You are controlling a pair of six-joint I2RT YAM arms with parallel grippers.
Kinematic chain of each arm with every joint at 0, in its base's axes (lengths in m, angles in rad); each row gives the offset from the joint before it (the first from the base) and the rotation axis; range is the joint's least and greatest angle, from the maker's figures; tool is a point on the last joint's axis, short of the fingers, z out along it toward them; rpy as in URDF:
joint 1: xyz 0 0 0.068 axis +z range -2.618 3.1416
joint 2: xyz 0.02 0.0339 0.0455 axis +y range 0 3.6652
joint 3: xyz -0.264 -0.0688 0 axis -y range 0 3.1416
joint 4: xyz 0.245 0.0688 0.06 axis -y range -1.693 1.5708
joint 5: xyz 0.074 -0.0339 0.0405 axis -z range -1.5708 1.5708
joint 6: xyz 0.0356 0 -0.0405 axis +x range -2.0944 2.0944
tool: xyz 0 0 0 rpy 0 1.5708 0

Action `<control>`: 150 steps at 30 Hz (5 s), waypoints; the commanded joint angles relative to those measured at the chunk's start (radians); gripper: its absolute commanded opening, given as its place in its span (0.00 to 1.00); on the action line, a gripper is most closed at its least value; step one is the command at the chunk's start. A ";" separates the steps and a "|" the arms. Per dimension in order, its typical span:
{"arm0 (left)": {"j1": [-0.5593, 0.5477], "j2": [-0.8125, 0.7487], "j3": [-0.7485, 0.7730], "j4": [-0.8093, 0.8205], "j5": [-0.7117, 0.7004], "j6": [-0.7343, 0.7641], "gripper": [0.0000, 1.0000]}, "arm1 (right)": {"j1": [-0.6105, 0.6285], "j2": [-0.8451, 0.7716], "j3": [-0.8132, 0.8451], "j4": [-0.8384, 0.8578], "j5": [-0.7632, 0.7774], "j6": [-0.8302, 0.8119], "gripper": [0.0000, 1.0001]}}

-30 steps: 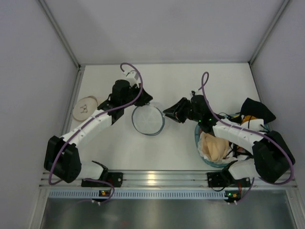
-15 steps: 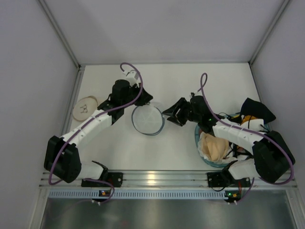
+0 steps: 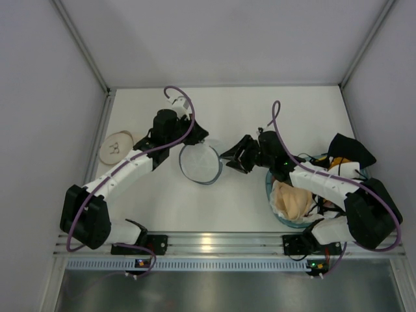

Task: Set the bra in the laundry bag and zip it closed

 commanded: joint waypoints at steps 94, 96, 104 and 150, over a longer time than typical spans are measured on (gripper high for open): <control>-0.023 -0.542 -0.319 -0.251 -0.237 -0.079 0.00 | 0.085 -0.137 0.022 -0.235 0.387 -0.454 0.00; -0.025 -0.566 -0.342 -0.252 -0.285 -0.102 0.00 | 0.085 -0.130 0.042 -0.278 0.394 -0.460 0.00; -0.025 -0.671 -0.422 -0.273 -0.221 -0.114 0.25 | 0.085 -0.146 0.042 -0.222 0.369 -0.535 0.00; -0.074 0.207 0.258 -0.530 0.572 0.877 0.56 | 0.046 -0.144 0.114 -0.053 0.014 -0.884 0.00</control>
